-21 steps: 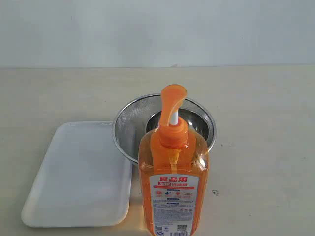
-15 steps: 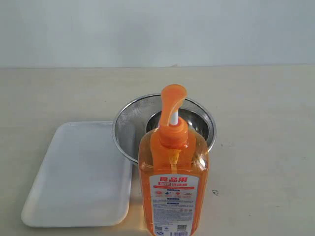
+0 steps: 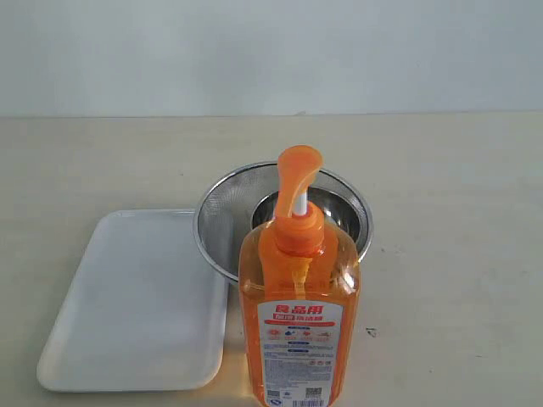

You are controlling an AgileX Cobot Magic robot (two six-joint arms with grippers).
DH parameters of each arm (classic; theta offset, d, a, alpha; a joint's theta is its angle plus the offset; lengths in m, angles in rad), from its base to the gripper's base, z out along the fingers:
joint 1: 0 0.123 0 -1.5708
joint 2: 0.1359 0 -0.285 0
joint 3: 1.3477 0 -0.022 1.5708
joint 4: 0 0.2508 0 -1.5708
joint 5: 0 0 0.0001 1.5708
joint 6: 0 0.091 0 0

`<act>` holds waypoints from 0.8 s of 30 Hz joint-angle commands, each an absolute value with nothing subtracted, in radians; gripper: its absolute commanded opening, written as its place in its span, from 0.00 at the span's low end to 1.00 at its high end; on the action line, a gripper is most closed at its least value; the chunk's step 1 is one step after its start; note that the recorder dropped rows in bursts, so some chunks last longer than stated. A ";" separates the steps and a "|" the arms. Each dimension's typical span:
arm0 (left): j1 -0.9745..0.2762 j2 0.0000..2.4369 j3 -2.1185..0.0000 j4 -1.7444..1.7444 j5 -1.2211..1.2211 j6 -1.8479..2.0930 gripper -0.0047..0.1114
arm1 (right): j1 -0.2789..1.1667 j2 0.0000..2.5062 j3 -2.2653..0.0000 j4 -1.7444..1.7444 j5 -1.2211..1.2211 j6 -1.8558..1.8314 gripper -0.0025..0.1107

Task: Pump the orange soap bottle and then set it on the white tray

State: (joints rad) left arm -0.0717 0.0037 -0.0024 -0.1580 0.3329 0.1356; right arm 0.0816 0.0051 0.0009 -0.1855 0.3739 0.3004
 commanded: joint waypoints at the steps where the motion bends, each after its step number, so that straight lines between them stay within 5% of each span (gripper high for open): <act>1: -0.080 0.000 0.000 -0.156 0.330 0.140 0.09 | 0.080 0.000 0.000 -0.191 0.371 0.332 0.95; 7: -0.080 0.000 0.000 -0.156 0.330 0.140 0.09 | 0.080 0.000 0.000 -0.191 0.376 0.369 0.94; 10: -0.080 0.000 0.000 -0.156 0.330 0.140 0.09 | 0.080 0.000 0.000 -0.191 0.378 0.386 0.83; 13: -0.080 0.000 0.000 -0.156 0.330 0.140 0.09 | 0.080 0.000 0.000 -0.186 0.378 0.396 0.55; 17: -0.080 0.000 0.000 -0.156 0.330 0.140 0.09 | 0.080 0.000 0.000 -0.163 0.378 0.425 0.02; 24: -0.080 0.000 0.000 -0.156 0.330 0.140 0.09 | 0.080 0.000 0.000 -0.169 0.371 0.428 0.05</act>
